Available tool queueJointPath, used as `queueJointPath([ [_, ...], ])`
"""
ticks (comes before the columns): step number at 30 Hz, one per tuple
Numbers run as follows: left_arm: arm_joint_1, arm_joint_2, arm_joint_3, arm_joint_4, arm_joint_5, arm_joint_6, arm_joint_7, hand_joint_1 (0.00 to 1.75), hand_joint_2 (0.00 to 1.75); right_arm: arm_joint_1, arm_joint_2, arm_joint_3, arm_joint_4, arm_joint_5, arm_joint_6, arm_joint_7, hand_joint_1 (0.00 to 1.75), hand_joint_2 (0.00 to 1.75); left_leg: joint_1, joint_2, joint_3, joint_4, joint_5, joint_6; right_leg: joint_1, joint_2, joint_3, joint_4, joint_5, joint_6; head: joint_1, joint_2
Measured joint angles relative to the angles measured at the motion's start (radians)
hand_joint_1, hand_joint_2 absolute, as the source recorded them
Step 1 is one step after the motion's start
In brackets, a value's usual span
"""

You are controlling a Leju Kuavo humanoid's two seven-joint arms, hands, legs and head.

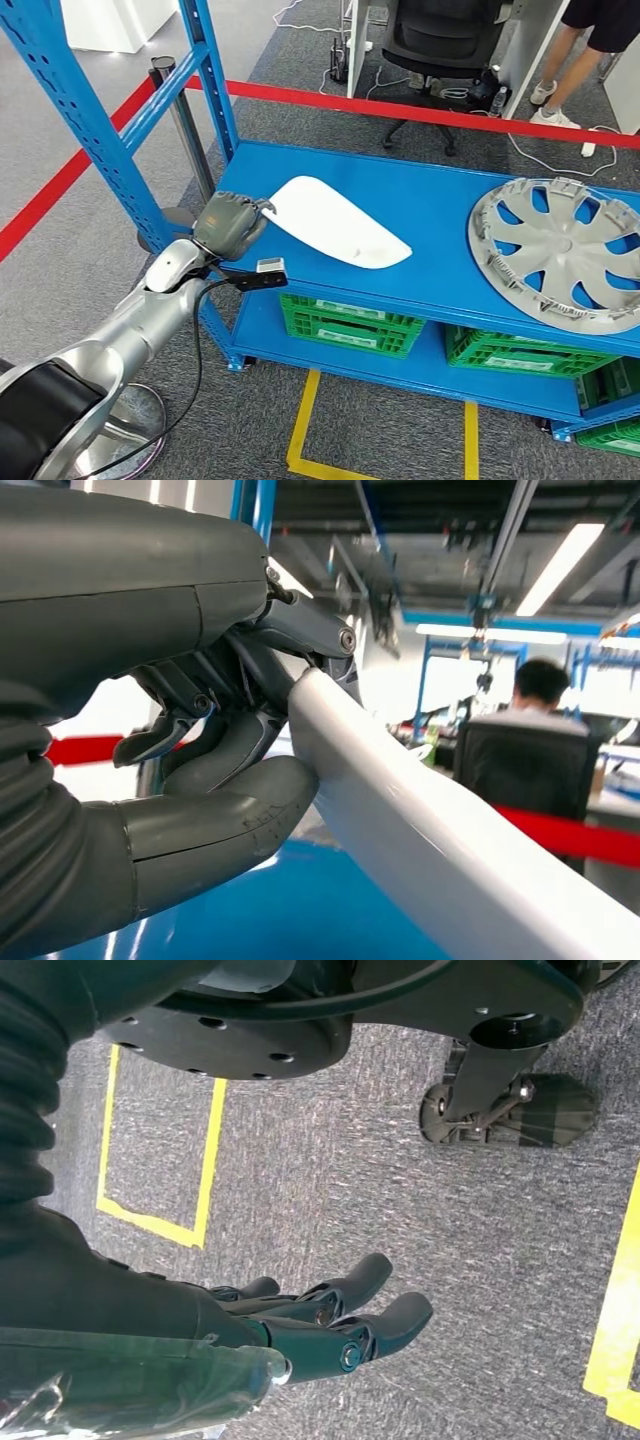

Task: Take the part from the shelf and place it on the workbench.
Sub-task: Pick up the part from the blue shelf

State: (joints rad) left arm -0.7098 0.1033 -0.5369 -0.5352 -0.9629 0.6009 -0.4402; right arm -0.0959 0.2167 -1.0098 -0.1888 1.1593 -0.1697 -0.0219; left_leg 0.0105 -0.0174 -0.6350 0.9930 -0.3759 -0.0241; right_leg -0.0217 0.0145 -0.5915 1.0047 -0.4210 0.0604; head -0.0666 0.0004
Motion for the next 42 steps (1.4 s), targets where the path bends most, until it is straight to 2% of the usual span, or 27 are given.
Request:
queueJointPath([
  [11, 0.057, 0.018, -0.066, -0.312, -0.064, 0.015, 0.087, 1.75, 1.75, 0.009, 0.0, -0.02, 0.0, -0.01, -0.014, 0.01, 0.0, 1.75, 0.0, 0.0, -0.001, 0.0, -0.001, 0.0, 0.0, 0.0, 0.0, 0.0, 0.0, 0.0, 0.0, 0.0],
  [20, 0.081, 0.029, -0.098, -0.466, -0.082, 0.016, 0.101, 1.75, 1.75, 0.009, 0.0, -0.025, 0.0, -0.011, -0.014, 0.01, 0.0, 1.75, 0.0, 0.0, 0.0, 0.0, -0.001, 0.0, 0.0, 0.0, 0.0, 0.0, 0.0, 0.0, 0.0, 0.0],
  [42, 0.087, 0.043, -0.13, -0.549, -0.083, 0.019, 0.1, 1.75, 1.75, 0.01, 0.0, -0.032, 0.0, -0.012, -0.015, 0.006, 0.0, 1.75, 0.0, 0.0, 0.0, 0.0, -0.001, 0.0, 0.0, 0.0, 0.0, 0.0, 0.0, 0.0, 0.0, 0.0],
])
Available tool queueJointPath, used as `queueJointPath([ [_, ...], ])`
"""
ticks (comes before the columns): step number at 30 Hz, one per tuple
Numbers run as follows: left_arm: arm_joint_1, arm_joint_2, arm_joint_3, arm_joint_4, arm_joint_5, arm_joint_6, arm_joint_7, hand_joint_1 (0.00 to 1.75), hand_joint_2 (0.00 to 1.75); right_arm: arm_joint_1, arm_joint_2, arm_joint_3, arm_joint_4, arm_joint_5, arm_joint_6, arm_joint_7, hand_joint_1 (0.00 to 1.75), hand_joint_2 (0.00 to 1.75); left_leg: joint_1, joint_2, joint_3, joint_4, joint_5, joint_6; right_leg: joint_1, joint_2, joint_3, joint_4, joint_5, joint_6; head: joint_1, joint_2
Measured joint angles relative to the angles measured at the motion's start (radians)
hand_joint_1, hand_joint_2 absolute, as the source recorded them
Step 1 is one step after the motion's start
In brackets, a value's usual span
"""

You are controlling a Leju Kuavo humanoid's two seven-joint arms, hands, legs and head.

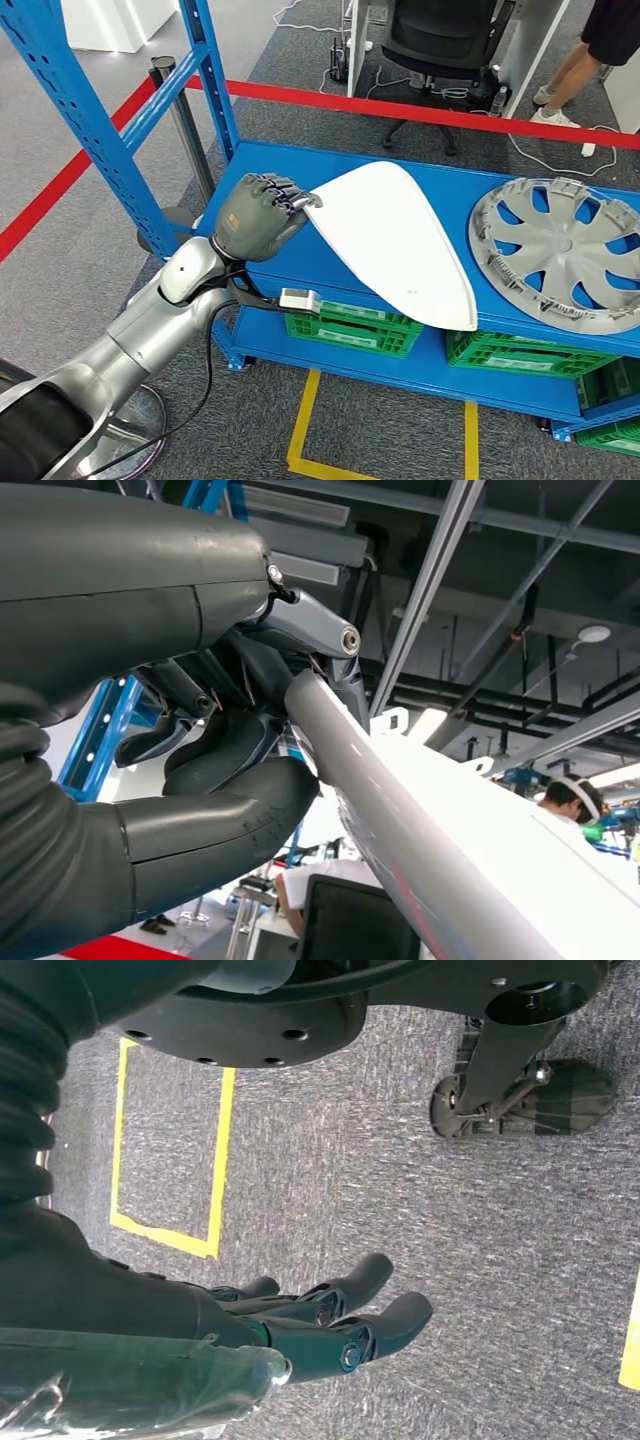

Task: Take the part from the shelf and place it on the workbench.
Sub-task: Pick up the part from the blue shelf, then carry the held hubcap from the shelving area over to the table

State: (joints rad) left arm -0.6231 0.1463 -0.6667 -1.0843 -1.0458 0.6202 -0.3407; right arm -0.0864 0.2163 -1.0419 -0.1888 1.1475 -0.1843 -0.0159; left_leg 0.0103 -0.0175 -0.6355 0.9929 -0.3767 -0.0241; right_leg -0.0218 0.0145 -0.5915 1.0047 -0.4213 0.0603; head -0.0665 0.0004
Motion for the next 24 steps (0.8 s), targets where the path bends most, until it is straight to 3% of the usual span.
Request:
queueJointPath([
  [24, -0.009, -0.017, -0.015, -0.015, 0.037, -0.022, 0.006, 1.75, 1.75, 0.0, -0.002, -0.011, 0.0, 0.0, -0.001, -0.007, 0.0, 1.75, 0.0, 0.0, 0.0, 0.0, 0.0, 0.0, 0.0, 0.0, 0.0, 0.0, 0.0, 0.0, 0.0, 0.0],
])
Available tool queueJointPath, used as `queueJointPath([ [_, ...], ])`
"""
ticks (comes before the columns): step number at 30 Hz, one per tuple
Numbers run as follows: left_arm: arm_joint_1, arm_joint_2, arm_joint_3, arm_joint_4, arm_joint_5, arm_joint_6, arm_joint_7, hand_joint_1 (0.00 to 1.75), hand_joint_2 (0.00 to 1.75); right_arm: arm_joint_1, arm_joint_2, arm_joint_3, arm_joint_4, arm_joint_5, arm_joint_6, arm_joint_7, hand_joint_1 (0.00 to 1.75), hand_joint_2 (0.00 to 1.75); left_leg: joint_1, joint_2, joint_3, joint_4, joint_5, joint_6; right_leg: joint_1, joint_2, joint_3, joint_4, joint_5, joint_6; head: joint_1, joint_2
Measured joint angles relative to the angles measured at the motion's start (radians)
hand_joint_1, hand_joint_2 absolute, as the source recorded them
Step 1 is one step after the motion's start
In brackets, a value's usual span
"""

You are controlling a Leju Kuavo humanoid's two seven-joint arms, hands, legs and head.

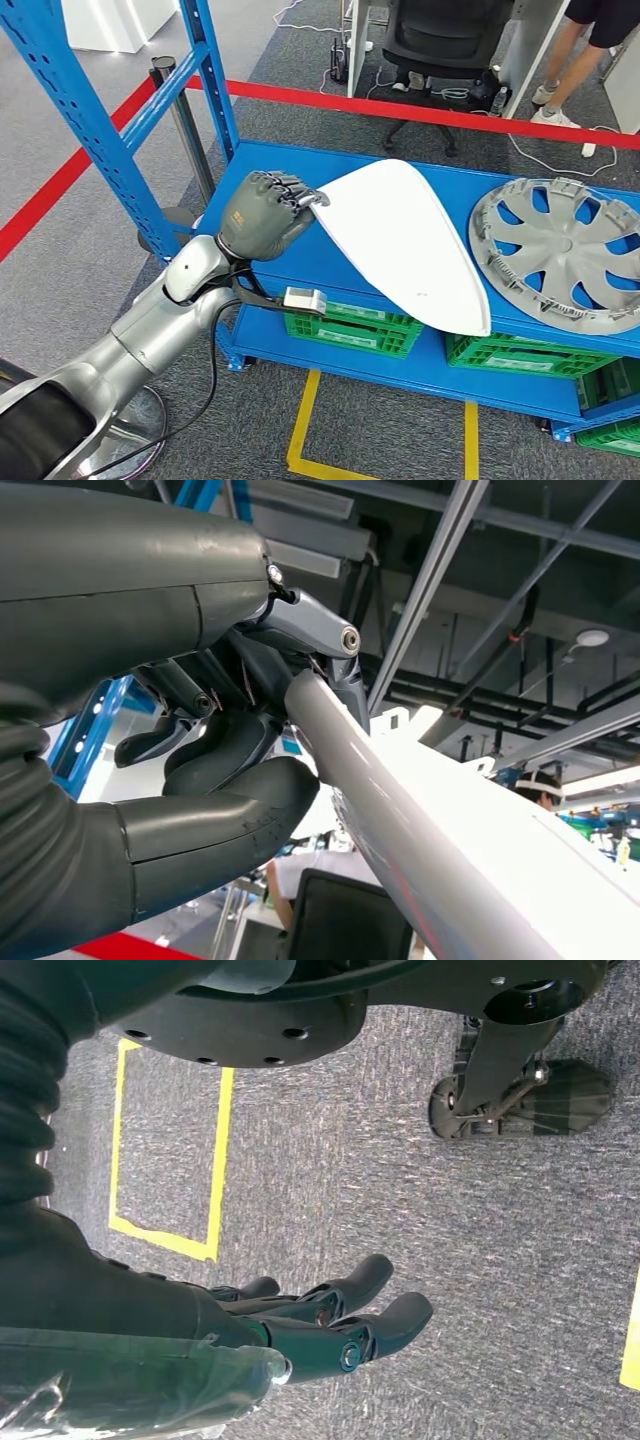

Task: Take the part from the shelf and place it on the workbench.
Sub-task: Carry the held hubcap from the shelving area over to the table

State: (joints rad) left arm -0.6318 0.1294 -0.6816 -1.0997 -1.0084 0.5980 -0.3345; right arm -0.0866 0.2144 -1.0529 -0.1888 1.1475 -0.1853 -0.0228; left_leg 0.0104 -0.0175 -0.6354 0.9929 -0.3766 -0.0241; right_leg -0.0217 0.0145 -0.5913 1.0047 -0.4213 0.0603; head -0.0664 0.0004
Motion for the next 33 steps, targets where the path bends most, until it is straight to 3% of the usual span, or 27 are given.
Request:
queueJointPath([
  [17, 0.045, -0.007, 0.025, -0.032, 0.077, -0.04, -0.006, 1.75, 1.75, 0.0, 0.0, 0.0, 0.0, 0.0, 0.003, 0.0, 0.0, 1.75, 0.0, 0.0, 0.0, 0.0, 0.0, 0.0, 0.0, 0.0, 0.0, 0.0, 0.0, 0.0, 0.0, 0.0],
  [23, 0.053, -0.008, 0.026, -0.033, 0.078, -0.056, -0.001, 1.75, 1.75, 0.0, 0.0, 0.0, 0.0, 0.001, 0.004, 0.0, 0.0, 1.75, -0.008, 0.0, -0.001, 0.004, -0.007, 0.01, -0.008, 0.0, 0.002, -0.002, 0.0, 0.008, 0.0, 0.0],
  [27, 0.053, -0.009, 0.027, -0.035, 0.078, -0.056, 0.001, 1.75, 1.75, 0.0, 0.0, 0.0, 0.0, 0.002, 0.004, 0.0, 0.0, 1.75, -0.01, 0.001, 0.007, -0.008, -0.004, 0.025, -0.013, -0.001, 0.004, -0.005, -0.005, 0.019, -0.001, 0.0],
  [29, 0.053, -0.013, 0.028, -0.037, 0.078, -0.056, 0.001, 1.75, 1.75, 0.0, 0.0, 0.0, 0.0, 0.002, 0.004, 0.0, 0.0, 1.75, -0.004, 0.004, 0.017, -0.019, 0.001, 0.034, -0.01, -0.004, -0.021, 0.054, -0.045, 0.02, 0.004, 0.0],
  [31, 0.055, -0.015, 0.028, -0.038, 0.078, -0.057, 0.001, 1.75, 1.75, -0.003, 0.0, -0.001, 0.0, 0.001, 0.004, 0.0, 0.0, 1.75, -0.005, 0.007, 0.019, -0.02, 0.002, 0.037, -0.008, -0.006, -0.081, 0.187, -0.114, 0.018, 0.009, 0.0],
  [32, 0.057, -0.016, 0.027, -0.038, 0.078, -0.059, 0.001, 1.75, 1.75, -0.004, 0.0, -0.001, 0.0, 0.001, 0.004, 0.0, 0.0, 1.75, -0.005, 0.008, 0.019, -0.019, 0.003, 0.037, -0.007, -0.006, -0.108, 0.246, -0.137, 0.018, 0.011, 0.0],
  [33, 0.059, -0.016, 0.027, -0.038, 0.078, -0.062, 0.001, 1.75, 1.75, -0.005, 0.0, -0.001, 0.0, 0.001, 0.004, 0.0, 0.0, 1.75, -0.006, 0.009, 0.019, -0.019, 0.003, 0.037, -0.006, -0.006, -0.122, 0.277, -0.142, 0.018, 0.011, 0.0],
])
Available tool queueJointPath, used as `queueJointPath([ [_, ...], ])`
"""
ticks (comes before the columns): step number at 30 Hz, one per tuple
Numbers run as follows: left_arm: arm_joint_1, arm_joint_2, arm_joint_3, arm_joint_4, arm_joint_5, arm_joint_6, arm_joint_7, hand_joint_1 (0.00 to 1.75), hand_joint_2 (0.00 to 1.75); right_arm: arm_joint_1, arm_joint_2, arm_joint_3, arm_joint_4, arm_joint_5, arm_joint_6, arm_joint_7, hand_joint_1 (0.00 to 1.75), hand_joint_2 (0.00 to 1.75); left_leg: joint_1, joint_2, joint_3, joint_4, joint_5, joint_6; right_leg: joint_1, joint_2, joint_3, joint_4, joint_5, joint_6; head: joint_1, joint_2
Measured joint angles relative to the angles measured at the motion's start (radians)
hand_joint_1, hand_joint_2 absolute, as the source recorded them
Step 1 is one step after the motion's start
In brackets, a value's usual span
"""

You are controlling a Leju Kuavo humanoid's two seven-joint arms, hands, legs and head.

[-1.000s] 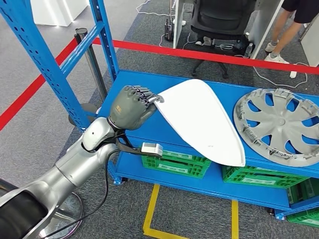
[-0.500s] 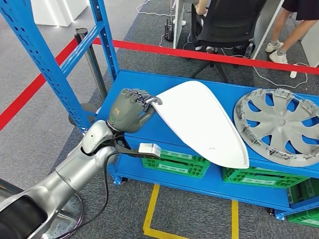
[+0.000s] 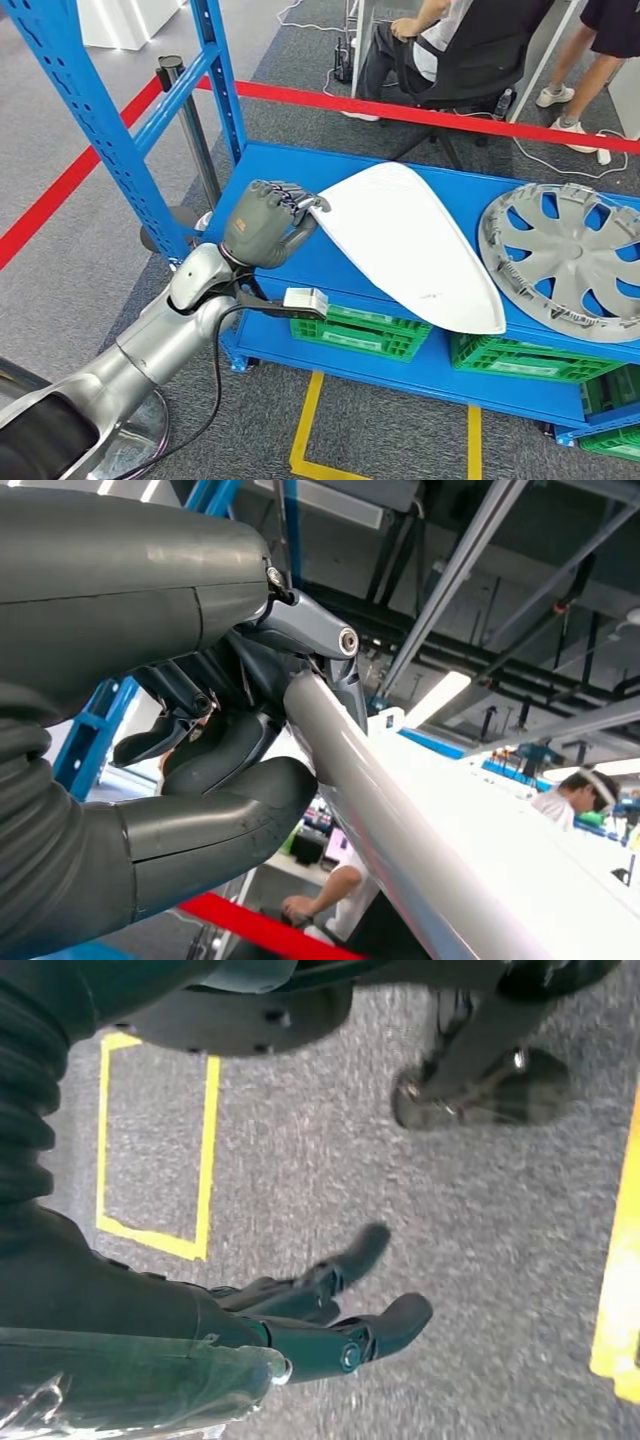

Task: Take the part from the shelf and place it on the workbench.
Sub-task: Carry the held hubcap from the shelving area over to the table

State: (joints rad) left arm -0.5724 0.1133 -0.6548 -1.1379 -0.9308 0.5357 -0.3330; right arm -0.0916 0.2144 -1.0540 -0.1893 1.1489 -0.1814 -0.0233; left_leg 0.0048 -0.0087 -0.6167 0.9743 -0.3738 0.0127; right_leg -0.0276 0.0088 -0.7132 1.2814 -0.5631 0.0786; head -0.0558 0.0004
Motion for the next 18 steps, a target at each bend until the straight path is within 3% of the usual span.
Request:
queueJointPath([
  [1, 0.001, -0.001, 0.0, 0.0, 0.0, -0.004, 0.0, 1.75, 1.75, 0.0, 0.0, 0.0, 0.0, 0.0, 0.0, 0.0, 0.0, 1.75, 0.0, 0.0, 0.0, 0.001, 0.0, -0.001, 0.0, 0.0, 0.006, -0.008, 0.015, 0.0, 0.0, 0.0],
  [4, 0.002, -0.002, -0.001, -0.001, 0.0, -0.012, 0.0, 1.75, 1.75, 0.003, 0.0, -0.001, -0.001, 0.001, 0.0, 0.0, 0.0, 1.75, 0.003, -0.002, -0.002, 0.008, -0.004, -0.015, 0.0, -0.001, 0.102, -0.189, 0.105, -0.001, 0.001, 0.0],
  [6, 0.001, -0.002, -0.001, -0.004, 0.0, -0.016, 0.0, 1.75, 1.75, 0.003, 0.0, -0.001, -0.001, 0.002, 0.0, -0.002, 0.0, 1.75, 0.0, -0.004, -0.005, 0.016, -0.002, -0.03, 0.001, 0.003, 0.136, -0.252, 0.124, -0.009, 0.0, 0.0],
  [8, 0.001, -0.002, -0.002, -0.006, 0.0, -0.019, 0.0, 1.75, 1.75, 0.004, 0.0, -0.001, -0.001, 0.002, 0.0, -0.003, 0.0, 1.75, 0.001, -0.005, -0.007, 0.017, 0.003, -0.041, 0.003, 0.008, 0.13, -0.249, 0.127, -0.024, -0.002, 0.0],
  [10, 0.001, -0.001, -0.002, -0.008, 0.0, -0.02, 0.0, 1.75, 1.75, 0.004, 0.0, -0.001, -0.001, 0.003, 0.0, -0.003, 0.0, 1.75, 0.003, -0.003, -0.017, 0.033, -0.018, -0.051, 0.002, 0.008, 0.12, -0.248, 0.134, -0.041, -0.004, 0.0],
  [12, 0.0, -0.001, -0.001, -0.009, 0.0, -0.021, 0.0, 1.75, 1.75, 0.004, 0.0, -0.001, -0.001, 0.004, 0.0, -0.004, 0.0, 1.75, 0.005, -0.001, -0.054, 0.123, -0.093, -0.058, 0.002, 0.006, 0.105, -0.249, 0.146, -0.054, -0.007, 0.0],
  [14, 0.001, 0.0, -0.002, -0.01, 0.0, -0.022, 0.0, 1.75, 1.75, 0.004, 0.0, -0.001, -0.001, 0.004, 0.0, -0.005, 0.0, 1.75, 0.005, -0.001, -0.101, 0.259, -0.172, -0.061, 0.005, 0.003, 0.086, -0.249, 0.16, -0.06, -0.008, 0.0],
  [15, 0.002, 0.0, -0.002, -0.01, 0.0, -0.023, 0.0, 1.75, 1.75, 0.004, 0.0, -0.001, -0.001, 0.004, 0.0, -0.006, 0.0, 1.75, 0.005, -0.001, -0.109, 0.301, -0.188, -0.061, 0.006, 0.003, 0.077, -0.249, 0.168, -0.061, -0.008, 0.0],
  [16, 0.002, 0.0, -0.002, -0.01, 0.0, -0.023, 0.0, 1.75, 1.75, 0.004, 0.0, -0.001, -0.001, 0.004, 0.0, -0.006, 0.0, 1.75, 0.005, -0.001, -0.102, 0.312, -0.185, -0.059, 0.007, 0.002, 0.067, -0.249, 0.176, -0.062, -0.008, 0.0],
  [18, 0.002, 0.0, -0.002, -0.01, 0.0, -0.023, 0.0, 1.75, 1.75, 0.003, 0.0, -0.001, -0.001, 0.005, 0.0, -0.006, 0.0, 1.75, 0.004, -0.001, -0.029, 0.227, -0.141, -0.052, 0.009, 0.002, 0.049, -0.249, 0.192, -0.059, -0.009, 0.0],
])
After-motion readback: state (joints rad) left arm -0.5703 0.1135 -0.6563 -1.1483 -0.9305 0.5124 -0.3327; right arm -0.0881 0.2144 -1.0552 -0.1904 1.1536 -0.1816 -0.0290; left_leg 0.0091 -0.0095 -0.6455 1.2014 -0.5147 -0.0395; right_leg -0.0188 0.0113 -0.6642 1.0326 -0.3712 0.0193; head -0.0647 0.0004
